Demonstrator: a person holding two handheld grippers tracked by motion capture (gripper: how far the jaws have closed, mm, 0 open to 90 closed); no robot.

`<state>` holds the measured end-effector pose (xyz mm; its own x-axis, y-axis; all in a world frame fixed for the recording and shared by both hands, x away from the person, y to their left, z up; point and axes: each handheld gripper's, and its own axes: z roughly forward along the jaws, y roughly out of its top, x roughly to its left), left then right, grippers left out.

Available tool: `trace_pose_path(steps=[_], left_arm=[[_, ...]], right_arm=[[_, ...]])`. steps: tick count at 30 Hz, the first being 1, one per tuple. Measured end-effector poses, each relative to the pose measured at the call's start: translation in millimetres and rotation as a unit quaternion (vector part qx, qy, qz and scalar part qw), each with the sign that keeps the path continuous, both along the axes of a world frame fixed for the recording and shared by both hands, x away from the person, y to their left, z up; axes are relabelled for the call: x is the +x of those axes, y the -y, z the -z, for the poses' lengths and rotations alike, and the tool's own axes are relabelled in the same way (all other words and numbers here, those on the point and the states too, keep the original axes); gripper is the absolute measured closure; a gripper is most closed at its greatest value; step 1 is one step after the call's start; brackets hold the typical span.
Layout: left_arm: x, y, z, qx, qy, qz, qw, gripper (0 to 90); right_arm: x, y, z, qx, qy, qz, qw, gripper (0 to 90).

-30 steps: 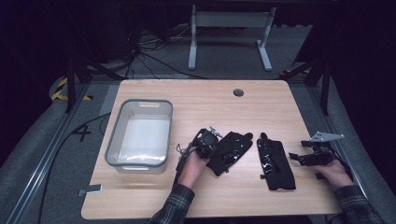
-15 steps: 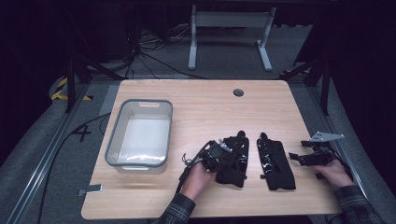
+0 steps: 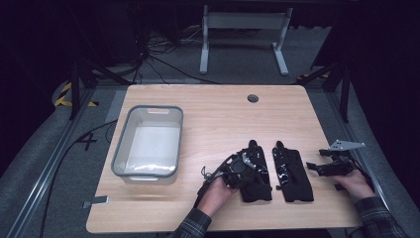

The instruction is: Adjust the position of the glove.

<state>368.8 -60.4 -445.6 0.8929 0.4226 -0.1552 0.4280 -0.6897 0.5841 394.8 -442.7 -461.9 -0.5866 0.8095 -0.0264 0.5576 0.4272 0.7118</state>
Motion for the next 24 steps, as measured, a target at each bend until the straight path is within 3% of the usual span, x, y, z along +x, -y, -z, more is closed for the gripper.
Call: trace_pose_path(steps=[3,8,10,15,16,17,24], left_arm=[[1.0,-3.5,-3.4,-0.011,0.007,-0.013,0.9998,80.8],[5.2,-14.4,-8.0,-0.028,0.017,-0.04,0.9987,69.9],[8.4,-18.9,-7.6,-0.029,0.019,-0.049,0.9982,63.0],[13.8,-25.2,-4.5,-0.034,0.013,-0.066,0.9972,49.7],[13.8,-25.2,-4.5,-0.034,0.013,-0.066,0.9972,48.2],[14.8,-25.3,-3.0,-0.034,0.013,-0.069,0.9969,45.9],[14.6,-20.1,2.1,-0.032,0.012,-0.07,0.997,38.5]], right_arm=[[-0.6,0.1,-0.2,0.001,0.002,-0.005,1.0,18.9],[-5.9,-1.6,-8.5,0.004,0.006,-0.014,0.9999,32.7],[-9.2,-4.2,-14.1,0.017,0.01,-0.021,0.9996,42.9],[-23.0,-18.7,-23.5,0.036,0.011,-0.071,0.9967,75.8],[-23.0,-18.7,-23.5,0.036,0.011,-0.071,0.9967,75.8],[-27.3,-25.5,-23.3,0.041,0.007,-0.09,0.9951,87.6],[-27.4,-35.8,-16.6,0.032,-0.014,-0.119,0.9922,90.0]])
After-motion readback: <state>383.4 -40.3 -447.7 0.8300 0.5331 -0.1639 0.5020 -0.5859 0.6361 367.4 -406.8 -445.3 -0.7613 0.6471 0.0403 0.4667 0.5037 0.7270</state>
